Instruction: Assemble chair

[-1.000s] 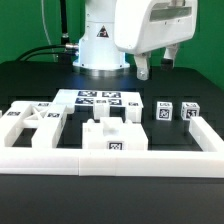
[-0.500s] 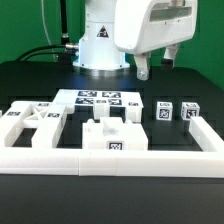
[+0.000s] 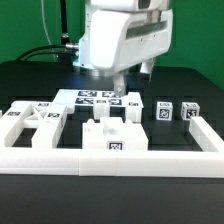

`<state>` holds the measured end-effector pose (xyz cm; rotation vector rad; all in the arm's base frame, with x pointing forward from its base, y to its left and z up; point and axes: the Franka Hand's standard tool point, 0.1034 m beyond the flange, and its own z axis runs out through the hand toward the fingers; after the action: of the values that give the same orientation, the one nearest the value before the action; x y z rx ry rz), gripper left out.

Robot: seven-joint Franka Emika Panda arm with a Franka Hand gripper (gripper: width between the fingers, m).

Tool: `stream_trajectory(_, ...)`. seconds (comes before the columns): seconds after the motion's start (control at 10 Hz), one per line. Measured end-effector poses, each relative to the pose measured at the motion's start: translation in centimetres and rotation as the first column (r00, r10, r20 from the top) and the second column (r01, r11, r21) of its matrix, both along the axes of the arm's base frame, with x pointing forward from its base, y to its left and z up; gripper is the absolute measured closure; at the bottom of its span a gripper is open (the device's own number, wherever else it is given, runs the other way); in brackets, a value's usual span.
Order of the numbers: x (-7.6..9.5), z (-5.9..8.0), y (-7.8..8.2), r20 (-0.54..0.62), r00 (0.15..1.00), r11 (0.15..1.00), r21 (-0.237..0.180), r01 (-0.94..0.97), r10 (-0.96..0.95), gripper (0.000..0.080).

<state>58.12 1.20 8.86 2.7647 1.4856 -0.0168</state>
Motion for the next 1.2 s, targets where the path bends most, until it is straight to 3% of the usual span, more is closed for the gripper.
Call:
stream_trajectory(0.3,-0.1,-0.1,0.0,-0.001,0.999,0.999,0.0,0.046,-0.046,0.015)
stream_trajectory(0.8,-0.1,-0.2,0.3,-0.006,0.931,0.931,0.006,0.366,-0.366,0.015)
stream_trajectory(1.2,2.0,-2.7,0.3,0.0,0.78,0.78,0.021,0.625,-0.625,0.015)
